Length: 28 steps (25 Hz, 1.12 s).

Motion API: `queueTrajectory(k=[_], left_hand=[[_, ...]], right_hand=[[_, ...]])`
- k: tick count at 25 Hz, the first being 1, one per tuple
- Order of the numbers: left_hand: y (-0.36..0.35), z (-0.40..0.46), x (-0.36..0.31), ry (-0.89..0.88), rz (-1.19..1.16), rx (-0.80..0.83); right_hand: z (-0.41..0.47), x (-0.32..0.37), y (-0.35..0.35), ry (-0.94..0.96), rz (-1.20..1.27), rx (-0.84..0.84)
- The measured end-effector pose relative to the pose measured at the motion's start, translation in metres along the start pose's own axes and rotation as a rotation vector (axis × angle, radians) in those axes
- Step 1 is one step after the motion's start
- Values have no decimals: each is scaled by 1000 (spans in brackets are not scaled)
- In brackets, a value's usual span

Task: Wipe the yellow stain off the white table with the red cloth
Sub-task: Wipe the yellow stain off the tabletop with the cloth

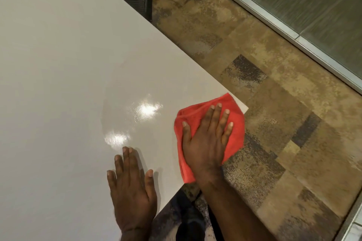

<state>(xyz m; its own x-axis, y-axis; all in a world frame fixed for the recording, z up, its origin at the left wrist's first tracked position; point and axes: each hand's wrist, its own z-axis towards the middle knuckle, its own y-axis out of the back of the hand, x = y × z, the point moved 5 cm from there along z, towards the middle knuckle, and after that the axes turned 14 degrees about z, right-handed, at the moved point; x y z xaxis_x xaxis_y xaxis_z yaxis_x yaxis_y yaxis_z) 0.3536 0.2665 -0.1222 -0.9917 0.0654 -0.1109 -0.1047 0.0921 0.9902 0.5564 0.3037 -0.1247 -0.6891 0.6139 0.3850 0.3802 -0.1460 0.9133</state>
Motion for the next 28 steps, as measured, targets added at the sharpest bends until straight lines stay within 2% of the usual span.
queueTrajectory(k=[6, 11, 15, 19, 21, 22, 25, 26, 28], left_hand=[[3, -2, -1, 22, -40, -19], [7, 1, -4, 1, 31, 18], [14, 29, -34, -45, 37, 13], [17, 83, -76, -33, -4, -35], [15, 104, -81, -24, 2, -38], [14, 113, -81, -22, 12, -38], [13, 127, -68, 30, 33, -59], [13, 129, -62, 62, 35, -66], [13, 131, -54, 121, 44, -71]], right_hand=[[36, -34, 20, -180, 272, -79], [74, -52, 33, -157, 337, -128], [89, -61, 38, -90, 329, -104], [118, -77, 43, 22, 476, 77], [131, -86, 42, 66, 618, 249], [135, -91, 40, 53, 737, 356], [131, -107, 29, -148, 1226, 616], [127, -114, 25, -181, 1322, 640], [119, -126, 24, -177, 1343, 632]])
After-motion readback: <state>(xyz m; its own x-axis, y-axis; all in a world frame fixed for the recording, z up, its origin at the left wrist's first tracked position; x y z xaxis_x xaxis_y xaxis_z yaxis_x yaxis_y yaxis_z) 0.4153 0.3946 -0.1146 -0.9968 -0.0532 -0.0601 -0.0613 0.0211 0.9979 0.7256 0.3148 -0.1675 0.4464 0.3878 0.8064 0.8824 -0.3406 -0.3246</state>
